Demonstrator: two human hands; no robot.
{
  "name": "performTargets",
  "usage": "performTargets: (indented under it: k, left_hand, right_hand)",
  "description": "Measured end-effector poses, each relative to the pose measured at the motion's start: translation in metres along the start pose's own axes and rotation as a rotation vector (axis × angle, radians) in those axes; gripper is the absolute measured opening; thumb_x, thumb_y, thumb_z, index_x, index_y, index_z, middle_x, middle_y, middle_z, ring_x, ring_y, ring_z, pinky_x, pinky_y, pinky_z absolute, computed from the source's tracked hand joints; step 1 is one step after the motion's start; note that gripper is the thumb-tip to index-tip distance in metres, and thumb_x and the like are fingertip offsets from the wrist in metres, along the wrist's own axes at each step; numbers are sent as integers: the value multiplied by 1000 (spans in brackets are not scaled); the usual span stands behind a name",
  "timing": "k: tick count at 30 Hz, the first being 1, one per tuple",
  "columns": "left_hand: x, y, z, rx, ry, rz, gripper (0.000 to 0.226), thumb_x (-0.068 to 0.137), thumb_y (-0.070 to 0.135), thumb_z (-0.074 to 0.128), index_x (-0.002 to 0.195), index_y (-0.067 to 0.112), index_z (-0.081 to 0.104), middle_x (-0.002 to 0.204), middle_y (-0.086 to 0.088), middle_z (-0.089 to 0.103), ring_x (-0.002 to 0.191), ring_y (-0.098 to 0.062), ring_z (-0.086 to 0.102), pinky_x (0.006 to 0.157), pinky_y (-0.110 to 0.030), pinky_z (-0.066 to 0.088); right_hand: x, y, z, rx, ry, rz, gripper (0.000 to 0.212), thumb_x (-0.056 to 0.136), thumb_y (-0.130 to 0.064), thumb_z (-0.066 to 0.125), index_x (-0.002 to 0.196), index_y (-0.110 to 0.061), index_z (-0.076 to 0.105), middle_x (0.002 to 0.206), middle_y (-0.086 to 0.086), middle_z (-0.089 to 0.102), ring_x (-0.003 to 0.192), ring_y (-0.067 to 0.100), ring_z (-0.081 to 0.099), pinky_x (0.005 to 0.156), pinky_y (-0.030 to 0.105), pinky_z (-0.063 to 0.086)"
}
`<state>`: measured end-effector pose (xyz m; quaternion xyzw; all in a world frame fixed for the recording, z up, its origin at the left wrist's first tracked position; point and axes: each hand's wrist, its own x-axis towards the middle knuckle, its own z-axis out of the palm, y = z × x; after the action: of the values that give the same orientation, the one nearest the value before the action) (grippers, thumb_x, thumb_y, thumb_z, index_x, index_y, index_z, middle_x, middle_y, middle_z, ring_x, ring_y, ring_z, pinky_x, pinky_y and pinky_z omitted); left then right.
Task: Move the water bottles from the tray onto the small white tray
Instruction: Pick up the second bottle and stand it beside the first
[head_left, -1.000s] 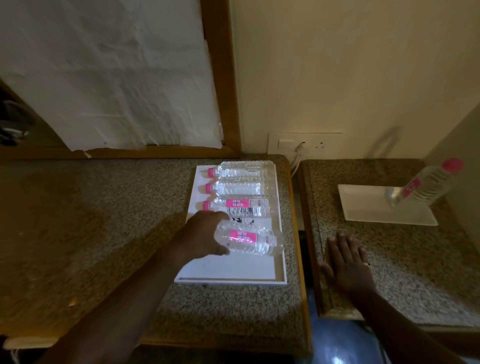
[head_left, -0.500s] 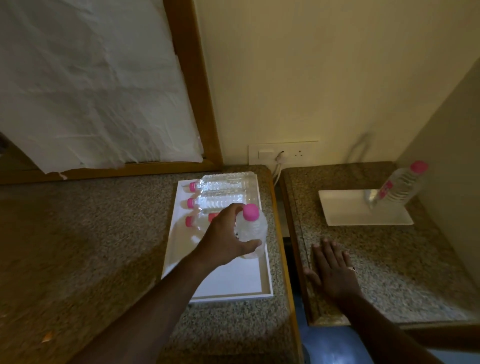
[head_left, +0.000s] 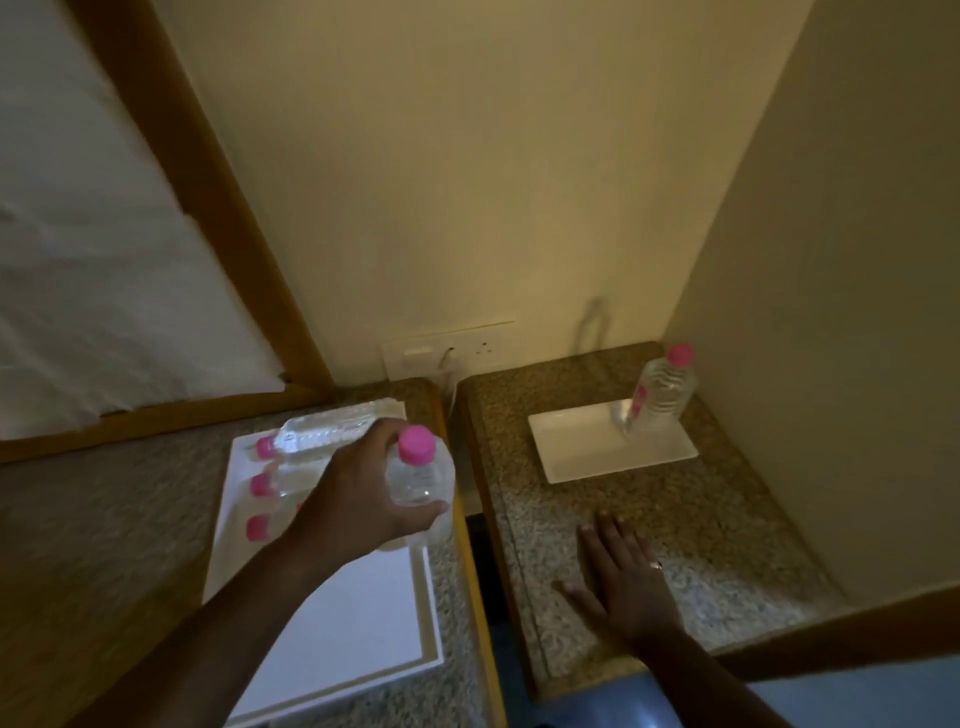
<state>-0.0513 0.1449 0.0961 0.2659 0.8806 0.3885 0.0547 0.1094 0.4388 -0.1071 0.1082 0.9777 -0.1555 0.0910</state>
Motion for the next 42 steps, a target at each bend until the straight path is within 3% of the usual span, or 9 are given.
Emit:
performTargets:
  k: [5, 12, 16, 20, 25, 29, 33, 39, 42]
  left_hand:
    - [49, 40, 34, -66, -6, 58, 73, 48, 53, 87, 111, 51, 49, 98, 30, 64, 93, 11, 60, 68, -8, 44]
    - [115, 68, 118, -44, -89, 67, 60, 55, 25, 93, 108, 19, 65, 106, -3, 71, 98, -18, 66, 83, -33, 52]
    - [151, 78, 162, 20, -86, 73, 69, 55, 38, 92, 117, 28, 63, 110, 11, 63, 100, -4, 54, 75, -8, 37]
    - [178, 79, 191, -60, -144, 63, 73, 56, 35, 92, 121, 29, 57, 115, 9, 61, 107, -13, 57, 89, -30, 45]
    - [193, 71, 211, -33, -163, 99, 70, 59, 34, 90, 119, 39, 55, 106, 22, 54, 100, -3, 52, 81, -18, 39]
    - [193, 70, 218, -22, -217, 99, 59, 60, 43, 84, 101, 65, 47, 96, 38, 50, 89, 13, 51, 71, -3, 33]
    - [198, 68, 225, -28, -259, 90, 50, 59, 52, 78, 101, 58, 51, 98, 32, 58, 91, 13, 54, 71, -10, 39]
    - [196, 62, 226, -147, -253, 73, 77, 58, 36, 90, 123, 43, 48, 118, 19, 57, 109, -5, 56, 84, -19, 44]
    - [185, 64, 215, -166, -265, 55, 89, 53, 47, 89, 124, 61, 37, 125, 42, 46, 115, 13, 47, 89, -26, 46]
  right_hand:
    - [-1, 40, -16, -12, -2, 52, 93, 84, -86, 16, 155, -26, 12, 164, 7, -1, 150, 24, -8, 120, 47, -1]
    - [-2, 106, -32, -10, 42, 132, 90, 84, -87, 14, 155, -32, 2, 161, 1, -13, 149, 23, -14, 117, 41, -7]
    - [11, 130, -40, -39, 40, 117, 88, 85, -85, 13, 154, -32, -3, 159, 4, -20, 144, 22, -26, 109, 37, -28]
    - [23, 138, -44, -87, 78, 91, 88, 88, -81, 21, 153, -21, 22, 161, 16, 9, 147, 36, -1, 117, 49, -11]
    - [26, 142, -36, -73, 126, 111, 86, 88, -81, 23, 154, -27, 12, 162, 9, -6, 148, 30, -15, 112, 44, -27]
    - [23, 140, -42, -64, 143, 100, 82, 90, -76, 32, 150, -20, 33, 159, 14, 18, 146, 37, 7, 118, 52, -4]
    - [24, 139, -45, -75, 130, 103, 82, 89, -75, 32, 149, -19, 35, 158, 14, 18, 145, 39, 14, 118, 53, 2]
    - [24, 139, -48, -61, 80, 108, 86, 88, -79, 27, 152, -21, 27, 160, 13, 12, 147, 38, 5, 115, 49, -5]
    - [24, 142, -46, -69, 56, 122, 89, 87, -81, 21, 155, -24, 14, 162, 12, -2, 148, 33, -11, 116, 49, -14]
